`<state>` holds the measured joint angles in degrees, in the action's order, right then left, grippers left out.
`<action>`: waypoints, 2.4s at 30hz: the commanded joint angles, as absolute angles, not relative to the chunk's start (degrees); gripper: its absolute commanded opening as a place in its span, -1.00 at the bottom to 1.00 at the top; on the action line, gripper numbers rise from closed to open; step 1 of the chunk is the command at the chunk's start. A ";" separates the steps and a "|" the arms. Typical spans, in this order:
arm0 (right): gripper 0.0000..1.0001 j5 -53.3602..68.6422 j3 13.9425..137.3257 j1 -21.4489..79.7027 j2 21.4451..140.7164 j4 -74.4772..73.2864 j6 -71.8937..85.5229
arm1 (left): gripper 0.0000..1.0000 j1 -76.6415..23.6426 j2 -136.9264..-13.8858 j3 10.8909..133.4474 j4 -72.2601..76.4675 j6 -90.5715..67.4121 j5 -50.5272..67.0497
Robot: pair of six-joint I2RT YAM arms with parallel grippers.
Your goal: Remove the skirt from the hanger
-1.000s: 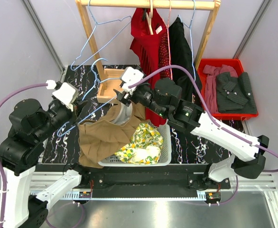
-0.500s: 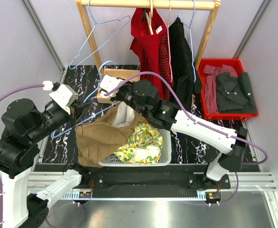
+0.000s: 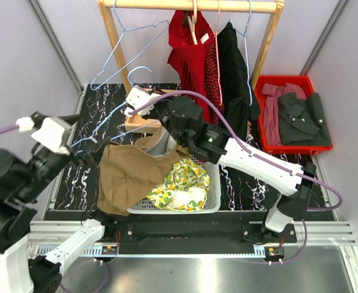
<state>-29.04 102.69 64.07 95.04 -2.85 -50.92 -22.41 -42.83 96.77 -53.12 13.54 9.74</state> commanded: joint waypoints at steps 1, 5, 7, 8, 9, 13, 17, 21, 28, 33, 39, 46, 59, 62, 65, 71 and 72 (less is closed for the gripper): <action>-1.00 -34.19 106.52 63.37 95.45 1.32 -54.14 | 0.98 -21.97 -37.45 94.67 -49.49 14.50 2.74; -1.00 -36.47 108.80 61.70 96.85 1.23 -54.14 | 0.93 -21.97 -31.83 89.66 -46.41 15.74 -5.35; -1.00 -36.56 109.68 61.44 97.29 1.23 -54.05 | 0.84 -21.71 -29.37 85.01 -46.49 14.95 -8.69; -1.00 -37.00 110.91 61.35 97.82 1.14 -54.14 | 0.73 -21.53 -28.40 80.99 -46.41 13.72 -9.57; -1.00 -37.18 111.44 61.35 98.17 1.23 -54.14 | 0.65 -21.19 -27.52 78.69 -45.36 13.28 -11.06; -1.00 -37.18 113.03 61.44 98.44 0.62 -53.53 | 0.36 -20.65 -26.45 70.24 -41.94 11.08 -15.37; -1.00 -36.65 111.89 61.44 96.77 0.26 -50.98 | 0.29 -20.65 -28.73 66.36 -36.06 9.76 -15.81; -1.00 -36.21 109.87 61.52 95.01 -1.49 -49.84 | 0.26 -20.65 -32.16 66.62 -34.45 8.70 -15.82; -1.00 -36.21 108.02 61.61 93.87 -0.80 -49.39 | 0.97 -20.65 -32.08 64.34 -37.08 8.00 -0.37; -1.00 -35.86 108.54 61.61 92.99 -0.88 -49.22 | 0.98 -20.65 -30.41 61.09 -38.85 7.91 4.75; -1.00 -36.38 108.28 61.61 90.97 -0.97 -50.09 | 0.03 -20.65 -28.74 57.57 -37.71 9.75 1.15; -1.00 -37.00 105.21 61.52 88.51 -0.61 -51.42 | -1.00 -20.65 -29.09 62.83 -37.44 13.71 -3.87; -1.00 -38.67 93.87 59.77 87.45 2.81 -49.22 | -1.00 -20.65 -30.67 82.17 -40.43 18.02 -5.71; -1.00 -38.58 93.34 59.68 87.80 2.73 -48.95 | -1.00 -20.65 -31.11 83.49 -40.60 18.02 -5.62; -1.00 -39.28 91.77 59.42 87.89 2.64 -50.01 | -1.00 -20.57 -31.11 83.67 -40.61 17.67 -5.27; -1.00 -38.76 87.02 57.75 87.19 1.50 -47.55 | -1.00 -20.13 -30.94 83.85 -40.61 17.14 -4.40; -1.00 -38.24 86.58 57.74 87.19 0.80 -46.94 | -1.00 -20.04 -30.94 83.85 -40.69 16.62 -4.05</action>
